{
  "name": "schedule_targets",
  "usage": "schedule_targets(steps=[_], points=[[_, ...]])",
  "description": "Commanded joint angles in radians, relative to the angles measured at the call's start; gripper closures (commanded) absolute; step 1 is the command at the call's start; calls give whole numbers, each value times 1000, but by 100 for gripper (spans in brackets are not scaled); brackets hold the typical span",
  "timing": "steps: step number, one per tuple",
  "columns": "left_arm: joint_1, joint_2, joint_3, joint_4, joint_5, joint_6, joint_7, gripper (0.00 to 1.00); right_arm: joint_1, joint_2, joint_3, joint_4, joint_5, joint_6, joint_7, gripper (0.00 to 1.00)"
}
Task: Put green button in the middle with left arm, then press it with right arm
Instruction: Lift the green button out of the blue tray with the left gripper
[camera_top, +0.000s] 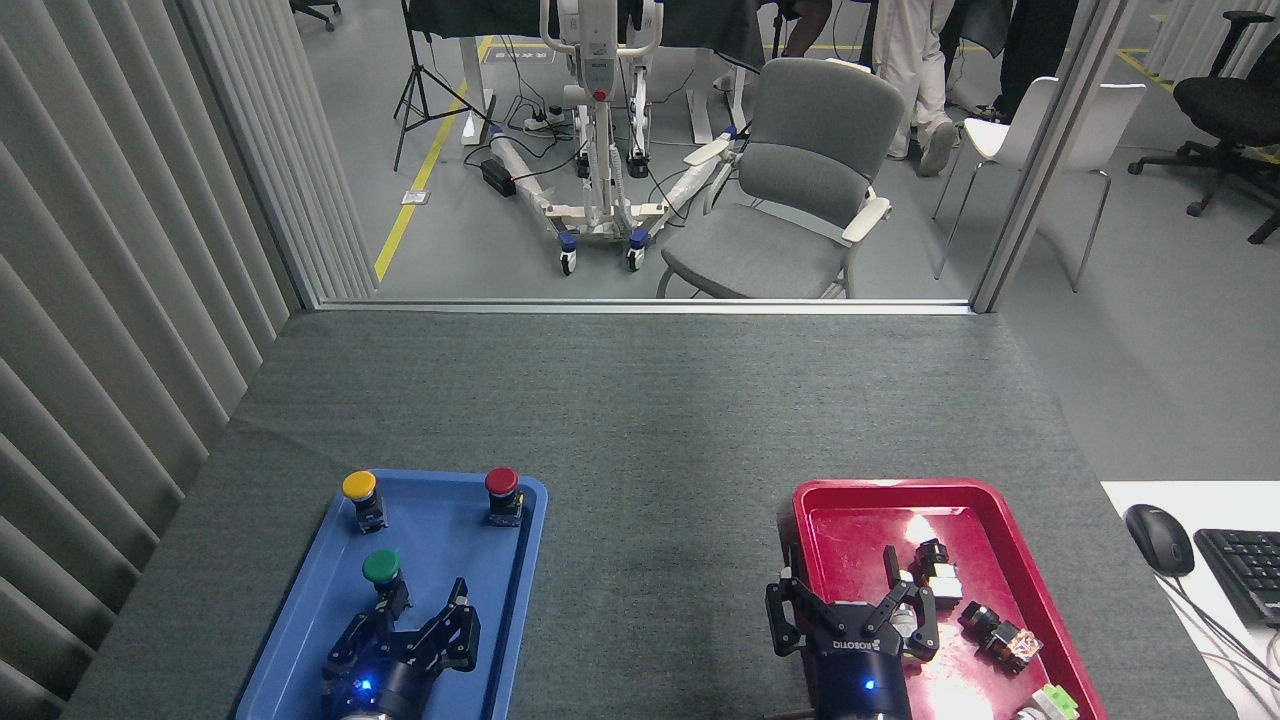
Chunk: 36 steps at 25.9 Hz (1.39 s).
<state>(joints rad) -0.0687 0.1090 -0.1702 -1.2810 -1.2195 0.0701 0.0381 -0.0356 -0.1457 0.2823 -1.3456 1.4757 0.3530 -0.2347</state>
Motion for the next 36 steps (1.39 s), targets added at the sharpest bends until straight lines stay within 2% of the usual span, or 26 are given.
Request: schedule_targets(steps=[1, 2, 4, 6, 9, 12, 15, 17, 18, 20, 21, 26, 32, 36], points=[[0, -2, -2, 0, 0, -4, 2, 43, 2, 0, 0, -1, 0, 0, -11, 1], [0, -2, -2, 0, 2, -4, 2, 46, 2, 0, 0, -1, 0, 0, -11, 0], [0, -2, -3, 0, 2, -7, 2, 59, 0, -2, 0, -1, 0, 1, -11, 0], [0, 0, -9, 0, 2, -16, 2, 65, -1, -2, 0, 0, 0, 1, -11, 1], [0, 1, -9, 0, 2, -23, 2, 67, -3, -2, 0, 0, 0, 3, -11, 1], [1, 1, -9, -1, 2, -24, 2, 76, -4, -2, 0, 0, 0, 3, -11, 1], [3, 1, -9, -5, 3, -24, 2, 75, -6, -3, 0, 0, -2, 3, -11, 0], [9, 1, -9, -12, 3, -24, 2, 69, -6, -3, 0, 2, 0, 3, -11, 0], [12, 1, -9, -17, 6, -24, 0, 58, -6, -2, 0, 2, 0, 3, -11, 1], [23, 1, -8, -54, 15, -13, -1, 23, -4, -2, 0, 2, 0, 4, -11, 1], [40, 1, -8, -74, 17, -10, -1, 12, -3, -2, 0, 2, 0, 4, -11, 0], [116, 5, -2, -139, 18, -12, -3, 4, -7, 2, 0, 3, -2, 6, -11, 1], [98, 12, 3, -93, 11, 63, -21, 4, -10, 3, 0, 5, 0, 7, -11, 1], [44, 14, 5, -46, 8, 71, -20, 4, -10, 3, 0, 6, -2, 7, -11, 0]])
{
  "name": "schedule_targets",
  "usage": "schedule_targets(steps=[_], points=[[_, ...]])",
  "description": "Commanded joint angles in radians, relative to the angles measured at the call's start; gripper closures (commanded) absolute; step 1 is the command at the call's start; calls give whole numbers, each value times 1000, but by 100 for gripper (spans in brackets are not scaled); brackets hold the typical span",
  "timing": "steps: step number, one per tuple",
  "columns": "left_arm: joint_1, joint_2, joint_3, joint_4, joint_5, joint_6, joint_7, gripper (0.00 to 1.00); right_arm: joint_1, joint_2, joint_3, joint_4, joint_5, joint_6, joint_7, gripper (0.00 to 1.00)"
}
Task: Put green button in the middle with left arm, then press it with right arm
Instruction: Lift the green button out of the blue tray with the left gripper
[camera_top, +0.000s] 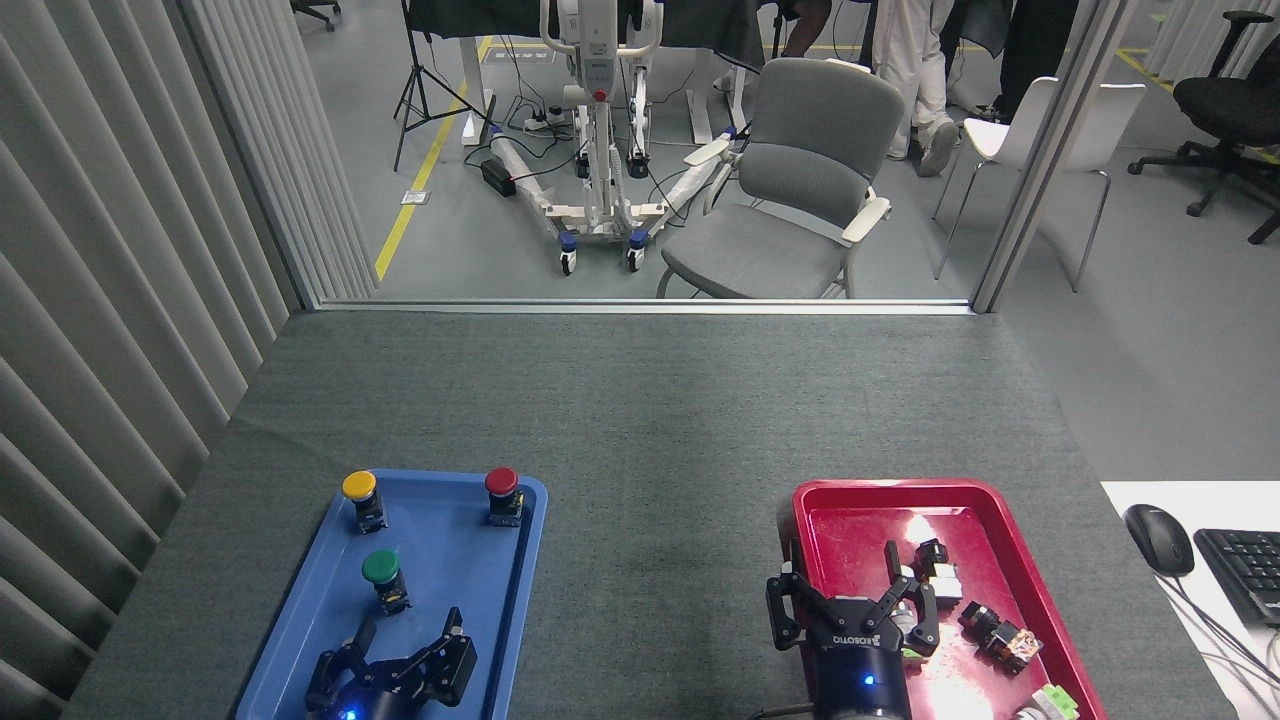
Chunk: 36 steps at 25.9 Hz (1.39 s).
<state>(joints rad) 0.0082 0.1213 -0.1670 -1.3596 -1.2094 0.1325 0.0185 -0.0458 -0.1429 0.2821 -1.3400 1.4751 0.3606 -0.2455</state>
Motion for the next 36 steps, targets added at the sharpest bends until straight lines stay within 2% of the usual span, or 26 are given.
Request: schedule_targets(steps=[1, 8, 13, 19, 20, 22, 23, 24, 27, 31, 36], points=[[-47, 1, 1, 50, -4, 10, 1, 4, 0, 0, 0, 1, 1, 0, 0, 0], [-114, 1, 1, 123, -7, 26, 6, 4, -2, 2, 0, 1, -1, 0, 0, 0], [-198, 3, 1, 264, 5, 39, 17, 4, -2, 2, 0, 1, -1, 1, 2, 0], [-206, 1, 1, 274, 7, 42, 17, 6, 0, 2, 0, 1, 1, 1, 2, 0], [-206, 3, 1, 274, 5, 42, 18, 12, -2, 2, 0, 1, 1, 0, 2, 0], [-206, 4, 1, 274, 1, 39, 20, 45, -2, 2, 0, 1, 1, 0, 2, 0], [-206, 4, 1, 272, -1, 39, 20, 57, -2, 2, 0, 1, 1, 0, 2, 1], [-206, 4, 1, 270, -1, 41, 20, 62, -2, 2, 0, 1, 1, 0, 2, 1], [-203, 4, 1, 266, -1, 39, 17, 71, -2, 2, 0, 1, 1, 0, 2, 0], [-194, 4, 0, 260, -2, 26, 17, 88, -2, 2, 0, 1, 1, 0, 2, 1], [-108, 34, -2, 128, -2, 6, 18, 87, -3, 2, 0, 1, 1, 0, 2, 1]])
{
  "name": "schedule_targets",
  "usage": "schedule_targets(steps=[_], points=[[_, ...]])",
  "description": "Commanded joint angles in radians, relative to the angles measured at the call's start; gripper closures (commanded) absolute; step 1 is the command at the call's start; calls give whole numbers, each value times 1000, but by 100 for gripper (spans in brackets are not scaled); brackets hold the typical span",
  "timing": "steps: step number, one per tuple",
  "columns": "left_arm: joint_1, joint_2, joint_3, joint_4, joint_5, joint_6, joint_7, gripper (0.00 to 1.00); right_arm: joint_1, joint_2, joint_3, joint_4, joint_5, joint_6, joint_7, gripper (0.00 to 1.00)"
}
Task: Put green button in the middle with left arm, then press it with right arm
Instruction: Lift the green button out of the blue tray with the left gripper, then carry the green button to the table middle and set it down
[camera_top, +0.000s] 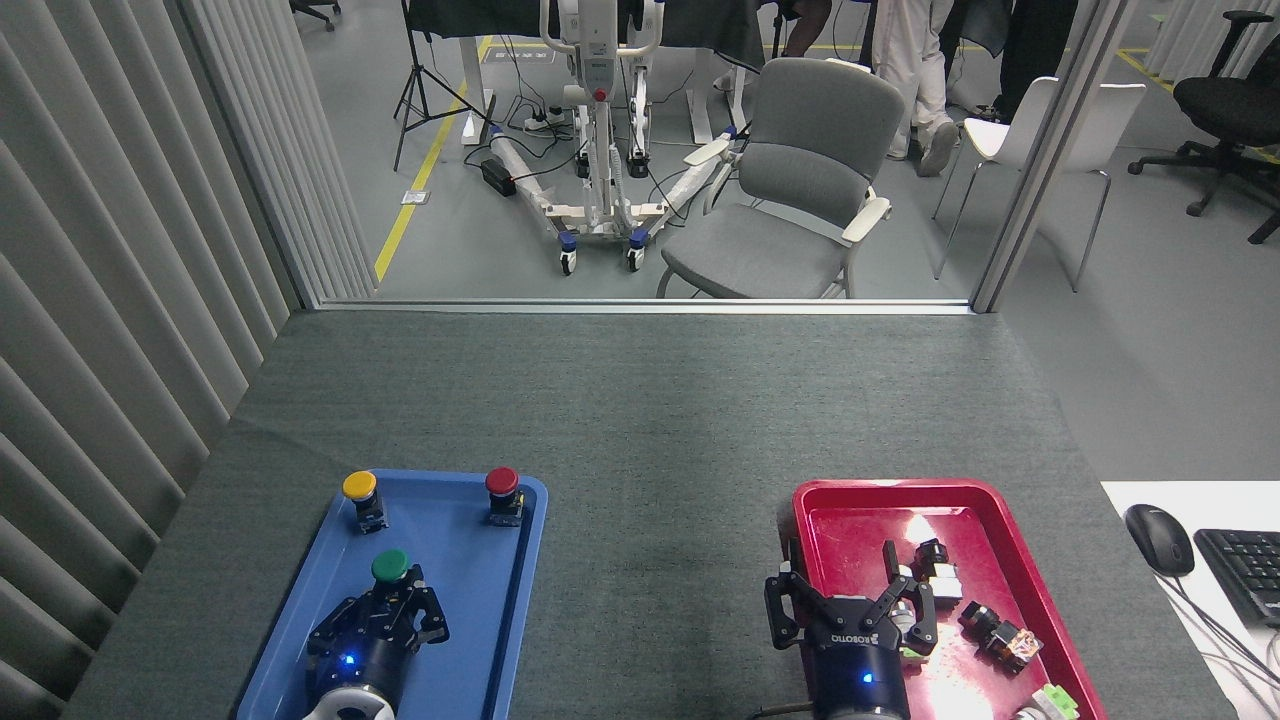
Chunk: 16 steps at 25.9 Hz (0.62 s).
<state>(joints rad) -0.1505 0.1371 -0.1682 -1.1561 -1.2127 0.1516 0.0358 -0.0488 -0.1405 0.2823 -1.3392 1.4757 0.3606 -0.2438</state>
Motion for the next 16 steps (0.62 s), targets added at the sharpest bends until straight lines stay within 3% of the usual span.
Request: schedule_targets(steps=[1, 5, 9, 13, 16], points=[[84, 35, 2, -120, 5, -29, 1, 87, 0, -1, 0, 0, -1, 0, 0, 1], [244, 99, 39, -329, 16, -145, 1, 88, -2, 1, 0, 0, 0, 0, 1, 1], [261, 87, 45, -387, 15, -219, 3, 88, -2, 5, 0, 2, 0, 0, 1, 1], [227, 44, -7, -402, 13, -279, 0, 87, -3, 4, 0, 5, 0, -3, 4, 1], [175, -36, -28, -384, 10, -274, 0, 86, -3, 2, 0, 6, 0, -11, 9, 4]])
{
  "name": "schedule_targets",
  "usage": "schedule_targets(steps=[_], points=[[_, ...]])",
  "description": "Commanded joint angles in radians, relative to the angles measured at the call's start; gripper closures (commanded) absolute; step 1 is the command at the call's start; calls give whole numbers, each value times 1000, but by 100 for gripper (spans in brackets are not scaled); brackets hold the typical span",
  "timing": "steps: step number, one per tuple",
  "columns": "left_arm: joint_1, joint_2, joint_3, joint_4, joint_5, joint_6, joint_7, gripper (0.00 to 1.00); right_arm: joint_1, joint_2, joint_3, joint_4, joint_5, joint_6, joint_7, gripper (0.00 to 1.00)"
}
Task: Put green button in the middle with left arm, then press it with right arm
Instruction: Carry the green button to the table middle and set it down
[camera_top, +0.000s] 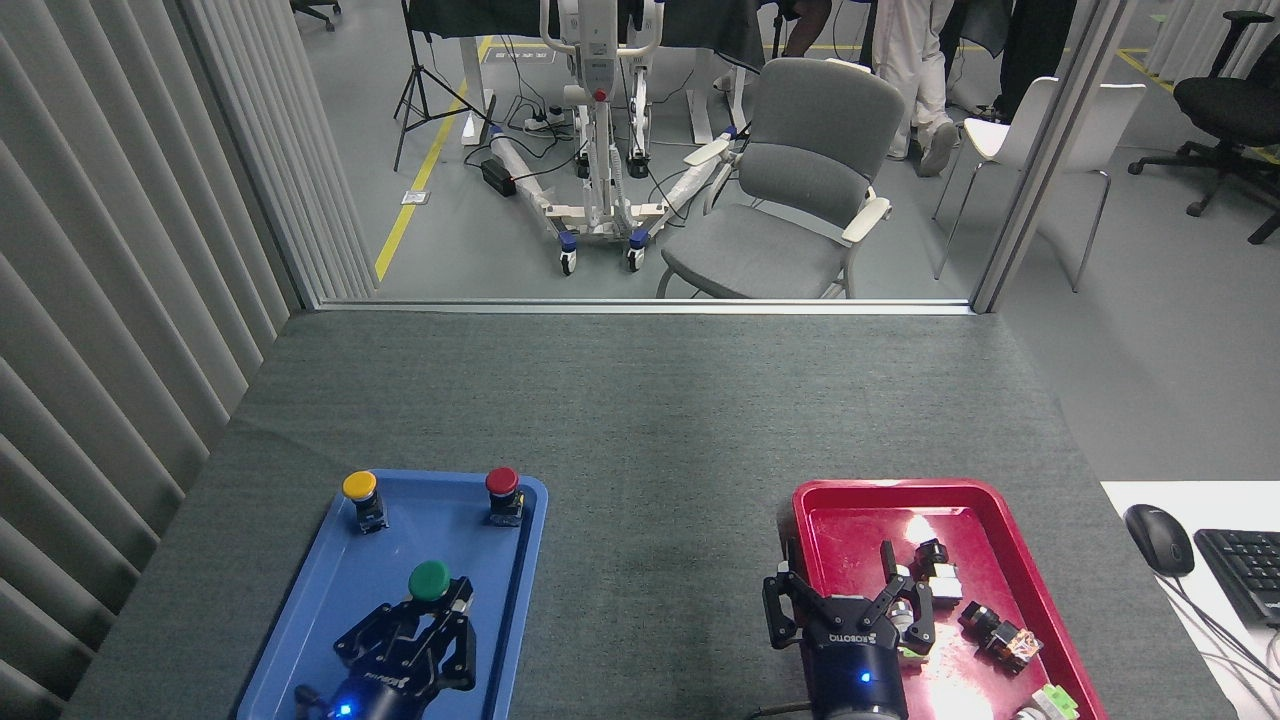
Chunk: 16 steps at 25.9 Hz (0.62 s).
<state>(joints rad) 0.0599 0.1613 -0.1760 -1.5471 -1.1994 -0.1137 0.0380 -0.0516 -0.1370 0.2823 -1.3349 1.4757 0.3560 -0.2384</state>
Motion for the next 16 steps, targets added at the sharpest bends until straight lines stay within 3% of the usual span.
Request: schedule_targets(steps=[1, 6, 14, 16], points=[[-45, -78, -20, 22, -8, -9, -3, 85, -1, -1, 1, 2, 0, -6, 4, 4], [-160, -141, -49, 145, -12, -12, -9, 87, -11, -4, 0, 3, 0, -2, 7, 4], [-235, -143, -134, 209, -15, -9, -37, 87, -22, 0, 1, 3, 2, 1, 45, 4], [-270, -160, -169, 286, -17, -3, -37, 88, -22, 0, 1, 3, 2, 0, 45, 4]])
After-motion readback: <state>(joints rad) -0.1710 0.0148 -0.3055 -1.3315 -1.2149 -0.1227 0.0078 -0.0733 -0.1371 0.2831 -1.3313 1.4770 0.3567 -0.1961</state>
